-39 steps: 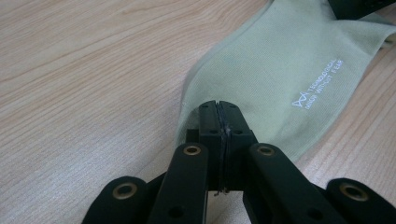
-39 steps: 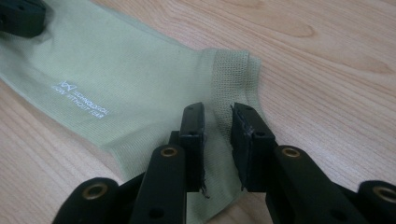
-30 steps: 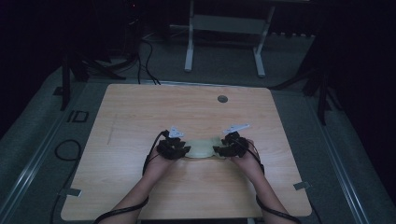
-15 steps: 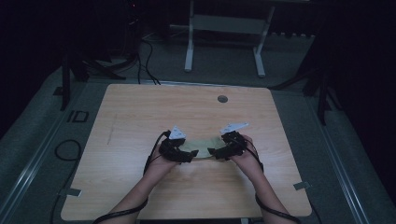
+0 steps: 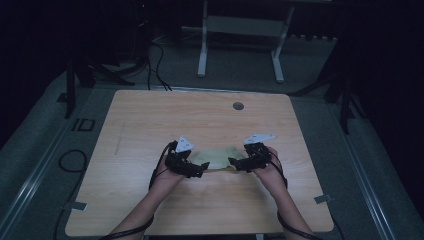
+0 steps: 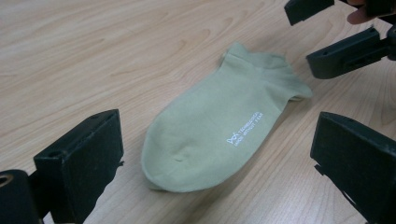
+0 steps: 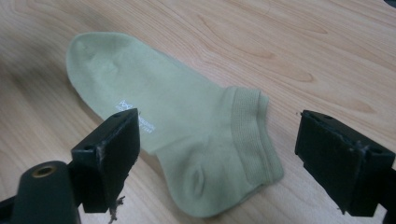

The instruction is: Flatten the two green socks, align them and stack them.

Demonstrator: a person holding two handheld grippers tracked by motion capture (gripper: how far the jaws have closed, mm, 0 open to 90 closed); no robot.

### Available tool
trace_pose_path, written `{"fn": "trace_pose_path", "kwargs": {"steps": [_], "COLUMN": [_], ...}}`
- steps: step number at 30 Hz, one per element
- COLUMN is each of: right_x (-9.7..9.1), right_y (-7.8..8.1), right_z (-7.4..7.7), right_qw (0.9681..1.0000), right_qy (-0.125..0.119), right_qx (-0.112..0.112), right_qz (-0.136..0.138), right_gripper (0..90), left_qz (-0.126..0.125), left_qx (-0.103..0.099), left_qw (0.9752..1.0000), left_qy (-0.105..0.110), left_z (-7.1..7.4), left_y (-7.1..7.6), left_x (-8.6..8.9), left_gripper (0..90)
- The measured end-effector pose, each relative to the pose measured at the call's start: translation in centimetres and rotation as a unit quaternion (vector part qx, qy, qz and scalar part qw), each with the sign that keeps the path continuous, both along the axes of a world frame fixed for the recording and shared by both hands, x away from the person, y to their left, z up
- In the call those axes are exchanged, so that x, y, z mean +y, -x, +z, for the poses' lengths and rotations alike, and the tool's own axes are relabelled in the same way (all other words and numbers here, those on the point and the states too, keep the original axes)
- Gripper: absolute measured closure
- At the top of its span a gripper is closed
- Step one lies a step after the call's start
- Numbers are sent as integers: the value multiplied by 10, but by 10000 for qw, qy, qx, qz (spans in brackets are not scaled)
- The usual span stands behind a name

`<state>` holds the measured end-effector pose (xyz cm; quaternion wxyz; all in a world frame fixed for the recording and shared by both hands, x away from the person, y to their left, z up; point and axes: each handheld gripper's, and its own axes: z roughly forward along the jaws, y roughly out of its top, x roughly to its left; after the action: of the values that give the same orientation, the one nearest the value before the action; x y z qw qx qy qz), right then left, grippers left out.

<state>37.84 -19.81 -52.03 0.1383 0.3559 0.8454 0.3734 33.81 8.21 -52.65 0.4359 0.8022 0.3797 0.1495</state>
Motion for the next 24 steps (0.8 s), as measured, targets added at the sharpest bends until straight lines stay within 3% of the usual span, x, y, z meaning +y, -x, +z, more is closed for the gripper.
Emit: {"fn": "trace_pose_path", "kwargs": {"steps": [9, 24], "right_x": [-16, -48], "right_y": [11, 29], "right_z": [-1, -11], "right_qw": [10000, 9998], "right_qy": [15, -19], "right_qx": [-17, 51], "right_qz": [-45, -205], "right_gripper": [140, 132], "left_qz": [-70, 98], "left_qx": [64, 118], "left_qw": [10000, 9999], "left_qy": [-7, -9], "left_z": [-4, -15], "left_y": [13, 38], "left_x": [11, 46], "left_gripper": [20, 20]}}
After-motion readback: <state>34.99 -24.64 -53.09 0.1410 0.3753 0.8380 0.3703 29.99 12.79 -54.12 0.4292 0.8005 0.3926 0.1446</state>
